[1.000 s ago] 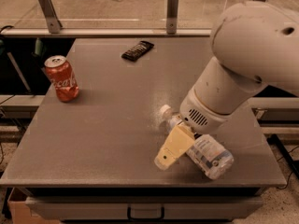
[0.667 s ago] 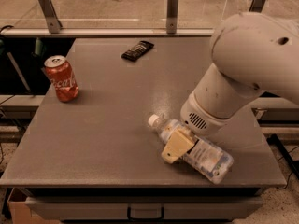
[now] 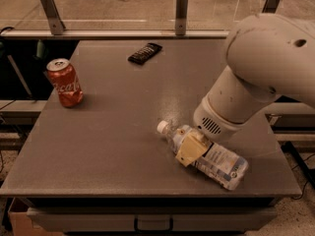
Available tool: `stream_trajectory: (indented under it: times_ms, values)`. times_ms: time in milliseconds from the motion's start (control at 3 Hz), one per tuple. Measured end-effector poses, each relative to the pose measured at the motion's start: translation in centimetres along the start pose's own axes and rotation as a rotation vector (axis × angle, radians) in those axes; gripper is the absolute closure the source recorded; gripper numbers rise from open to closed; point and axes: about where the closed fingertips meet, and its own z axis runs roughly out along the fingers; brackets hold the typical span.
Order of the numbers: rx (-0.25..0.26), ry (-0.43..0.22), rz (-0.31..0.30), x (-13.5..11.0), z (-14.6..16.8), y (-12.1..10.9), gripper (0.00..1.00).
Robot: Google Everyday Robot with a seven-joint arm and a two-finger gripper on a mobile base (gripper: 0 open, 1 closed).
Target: Pick blue plastic bottle
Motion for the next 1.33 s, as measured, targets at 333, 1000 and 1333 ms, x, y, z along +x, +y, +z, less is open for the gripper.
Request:
stream_trajectory:
  times_ms: [333, 1000, 1333]
  values:
    - [-0.015, -0.061, -0.031, -1.2, -1.7, -0.6, 1.00]
    - [-0.110, -0.452, -0.213, -8.5, -13.2, -2.6, 1.00]
    - [-0.196, -0.648, -0.284, -11.1, -16.4, -3.4, 1.00]
